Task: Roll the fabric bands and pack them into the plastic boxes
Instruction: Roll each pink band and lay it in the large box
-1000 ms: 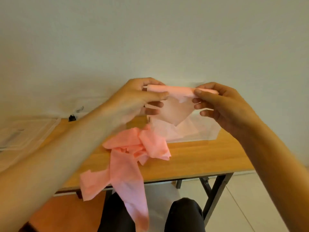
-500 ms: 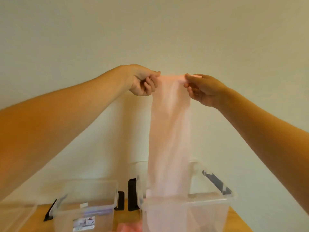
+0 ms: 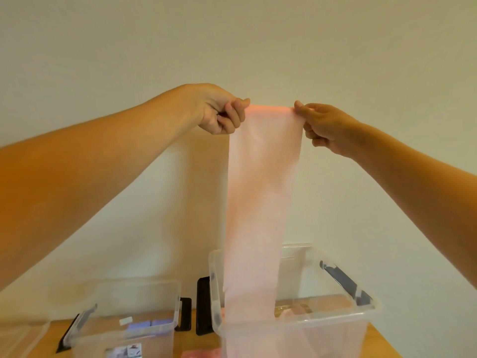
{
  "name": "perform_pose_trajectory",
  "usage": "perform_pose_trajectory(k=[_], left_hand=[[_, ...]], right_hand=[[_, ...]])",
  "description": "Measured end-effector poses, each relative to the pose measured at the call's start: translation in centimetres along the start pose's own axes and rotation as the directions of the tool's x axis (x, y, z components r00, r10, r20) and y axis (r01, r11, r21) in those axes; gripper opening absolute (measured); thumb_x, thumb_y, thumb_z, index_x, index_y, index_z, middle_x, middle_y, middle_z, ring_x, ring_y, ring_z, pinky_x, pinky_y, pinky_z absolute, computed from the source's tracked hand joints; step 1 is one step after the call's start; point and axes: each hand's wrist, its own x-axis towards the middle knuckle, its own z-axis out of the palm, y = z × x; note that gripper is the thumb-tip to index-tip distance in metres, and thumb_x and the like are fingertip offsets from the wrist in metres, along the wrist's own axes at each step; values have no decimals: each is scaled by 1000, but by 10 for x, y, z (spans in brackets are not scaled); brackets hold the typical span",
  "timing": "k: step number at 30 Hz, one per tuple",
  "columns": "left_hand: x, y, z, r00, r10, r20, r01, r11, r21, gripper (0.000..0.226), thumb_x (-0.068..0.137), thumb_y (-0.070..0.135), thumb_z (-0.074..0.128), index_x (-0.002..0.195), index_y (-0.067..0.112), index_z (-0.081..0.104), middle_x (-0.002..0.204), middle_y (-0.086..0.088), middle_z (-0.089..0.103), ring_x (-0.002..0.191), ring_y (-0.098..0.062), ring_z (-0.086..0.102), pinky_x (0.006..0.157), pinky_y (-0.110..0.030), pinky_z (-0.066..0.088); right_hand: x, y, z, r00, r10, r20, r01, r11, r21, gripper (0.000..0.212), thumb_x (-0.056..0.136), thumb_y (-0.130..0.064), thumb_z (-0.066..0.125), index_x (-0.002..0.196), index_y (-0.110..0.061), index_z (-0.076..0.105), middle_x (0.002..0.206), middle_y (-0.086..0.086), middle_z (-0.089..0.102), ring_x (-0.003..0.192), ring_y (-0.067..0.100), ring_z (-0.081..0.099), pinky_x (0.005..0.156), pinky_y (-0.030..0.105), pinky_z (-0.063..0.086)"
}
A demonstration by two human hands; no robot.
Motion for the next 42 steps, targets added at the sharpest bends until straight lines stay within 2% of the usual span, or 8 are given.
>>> perform_pose_trajectory(k=[8,17,22,26,32,35,39,42], left_hand=[[-43,-68,14,992,90,-89,-84,994,69,11,105,28,52,97,23,47,57,-3,63,33,0,33,35,-10,15],[-140,-195,41,984,125,-129,-103,980,168,18,109,34,41,101,21,49,74,-7,75,39,-5,33,33,-13,22],[-196,-290,56,959,234,-159,-199,958,208,21,108,32,43,110,15,55,93,-14,75,46,-12,42,37,-19,25],[-229,-363,68,932,316,-179,-287,943,167,20,109,27,42,113,13,56,96,-12,74,53,-18,53,39,-22,33],[-259,-443,78,909,354,-221,-336,935,117,19,104,25,50,113,11,59,104,-11,70,69,-21,69,45,-27,49],[-261,-470,79,892,382,-240,-354,922,155,18,102,24,51,110,11,61,105,-17,65,72,-19,70,45,-27,51],[-258,-495,78,886,396,-239,-369,917,151,16,103,17,51,111,6,60,88,-2,68,74,-19,70,44,-28,52],[-254,-509,74,881,403,-247,-374,914,156,16,100,20,53,109,9,62,91,-14,67,75,-24,70,44,-27,51]], right_hand=[[-50,18,14,998,-53,-15,47,960,-276,40,104,-55,46,94,-16,52,78,-1,47,66,16,42,55,27,39],[-191,48,45,994,-103,38,110,935,-337,41,104,-52,46,100,-11,51,79,-3,52,67,15,45,61,32,40],[-294,77,73,997,-76,-22,70,975,-210,33,104,-46,50,96,-14,49,77,-4,52,64,14,46,59,32,40],[-367,99,99,995,-28,-100,18,995,-101,29,102,-42,56,98,-14,52,82,2,58,66,16,54,58,44,49],[-451,132,136,979,132,-158,-105,980,172,24,99,-34,61,98,-11,54,64,-11,52,54,18,49,46,30,46],[-477,149,152,967,196,-162,-144,947,289,31,93,-41,60,102,-12,54,69,-10,50,58,11,45,48,29,47],[-495,167,166,955,268,-124,-203,901,383,33,90,-47,54,105,-18,53,77,-4,50,64,8,50,54,25,49],[-497,179,171,961,275,-36,-221,838,498,29,91,-41,53,107,-16,53,88,-6,58,82,11,62,59,24,54]])
